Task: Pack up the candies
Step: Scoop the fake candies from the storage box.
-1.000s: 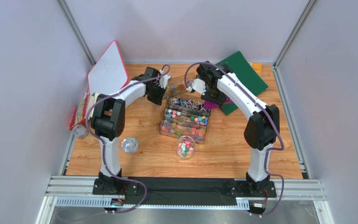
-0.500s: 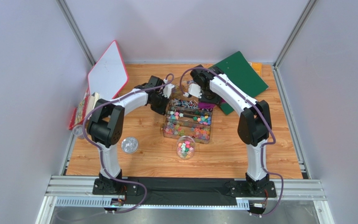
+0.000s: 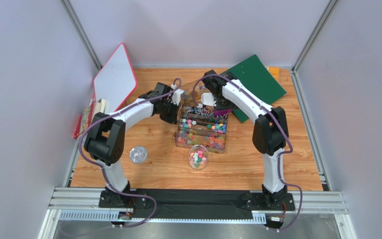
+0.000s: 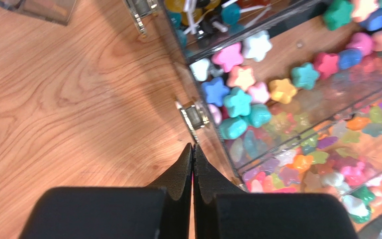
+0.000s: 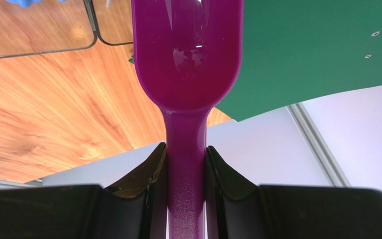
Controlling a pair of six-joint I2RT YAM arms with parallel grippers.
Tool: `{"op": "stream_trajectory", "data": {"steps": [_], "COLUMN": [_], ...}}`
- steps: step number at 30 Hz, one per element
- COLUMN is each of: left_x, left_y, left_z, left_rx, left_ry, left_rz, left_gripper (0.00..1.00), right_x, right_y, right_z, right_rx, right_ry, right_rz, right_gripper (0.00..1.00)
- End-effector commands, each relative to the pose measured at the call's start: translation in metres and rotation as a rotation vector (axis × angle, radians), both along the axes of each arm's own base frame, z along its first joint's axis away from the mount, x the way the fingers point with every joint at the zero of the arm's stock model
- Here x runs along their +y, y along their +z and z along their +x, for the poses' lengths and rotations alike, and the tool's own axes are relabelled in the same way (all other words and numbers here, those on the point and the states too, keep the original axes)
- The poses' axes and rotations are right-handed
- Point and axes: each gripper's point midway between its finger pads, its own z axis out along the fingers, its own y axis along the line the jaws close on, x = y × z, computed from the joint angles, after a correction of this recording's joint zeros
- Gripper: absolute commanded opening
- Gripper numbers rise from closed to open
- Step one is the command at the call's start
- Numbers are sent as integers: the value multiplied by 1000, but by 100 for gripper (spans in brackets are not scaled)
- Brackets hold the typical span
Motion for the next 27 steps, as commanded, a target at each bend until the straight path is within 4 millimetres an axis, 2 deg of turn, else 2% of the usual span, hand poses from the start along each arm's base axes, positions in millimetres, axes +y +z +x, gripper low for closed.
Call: {"op": "stream_trajectory", "data": {"steps": [1, 5, 10, 21, 27], "left_x": [-18, -21, -20, -18, -8], "left_y": [29, 31, 37, 51, 55], "left_z": [1, -5, -6, -16, -22], "left_rx": [-52, -32, -46, -76, -101], "left_ry": [-18, -22, -20, -15, -10], "left_rz": [-99, -122, -125, -160, -140], "left_gripper": [0, 0, 0, 0, 0], "right_x": [-40, -29, -3, 43, 62], "right_y": [11, -6, -25, -49, -68], "right_z": [-45, -40, -35, -25, -27], "right_rx": [297, 317, 309, 273, 279], "right_ry": [82, 77, 61, 69, 16], "right_rz": [-283, -295, -266, -217, -142], "right_gripper": [0, 0, 0, 0, 0]}}
